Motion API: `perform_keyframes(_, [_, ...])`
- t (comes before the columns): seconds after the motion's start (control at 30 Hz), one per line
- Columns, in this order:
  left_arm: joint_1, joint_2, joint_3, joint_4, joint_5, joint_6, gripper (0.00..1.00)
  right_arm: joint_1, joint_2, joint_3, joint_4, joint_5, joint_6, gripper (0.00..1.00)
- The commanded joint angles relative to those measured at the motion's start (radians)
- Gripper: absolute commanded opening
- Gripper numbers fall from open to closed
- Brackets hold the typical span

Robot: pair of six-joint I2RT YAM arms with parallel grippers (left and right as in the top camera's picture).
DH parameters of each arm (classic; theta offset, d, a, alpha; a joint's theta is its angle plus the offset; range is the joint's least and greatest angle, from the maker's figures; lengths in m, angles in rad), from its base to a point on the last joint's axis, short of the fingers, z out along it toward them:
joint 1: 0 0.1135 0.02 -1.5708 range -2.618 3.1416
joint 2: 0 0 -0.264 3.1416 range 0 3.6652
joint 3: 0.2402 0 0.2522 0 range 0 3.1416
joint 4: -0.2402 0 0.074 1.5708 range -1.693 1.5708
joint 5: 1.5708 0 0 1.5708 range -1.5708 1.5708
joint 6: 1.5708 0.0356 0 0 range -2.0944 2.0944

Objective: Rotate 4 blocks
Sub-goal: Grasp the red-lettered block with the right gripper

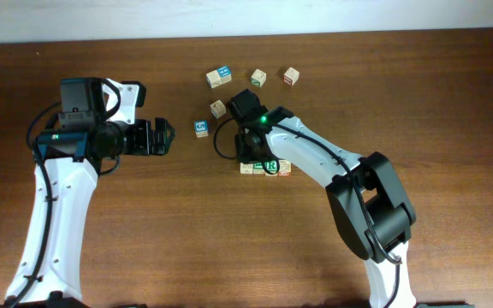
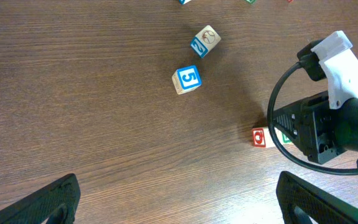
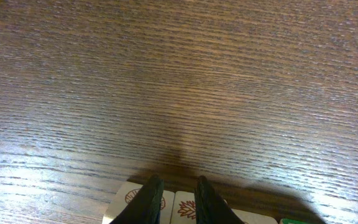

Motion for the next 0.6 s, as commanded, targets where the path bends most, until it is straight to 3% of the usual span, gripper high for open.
perform_keyframes(0.0, [0.002,0.003,0.014,-0.001,0.014,0.013,0.99,0.01,0.013,0.001,-0.005,0.005,0.012,0.2])
perform_keyframes(0.57, [0.002,0.003,0.014,-0.002,0.014,0.013,0.99,0.007,0.013,0.018,0.012,0.008,-0.008,0.21])
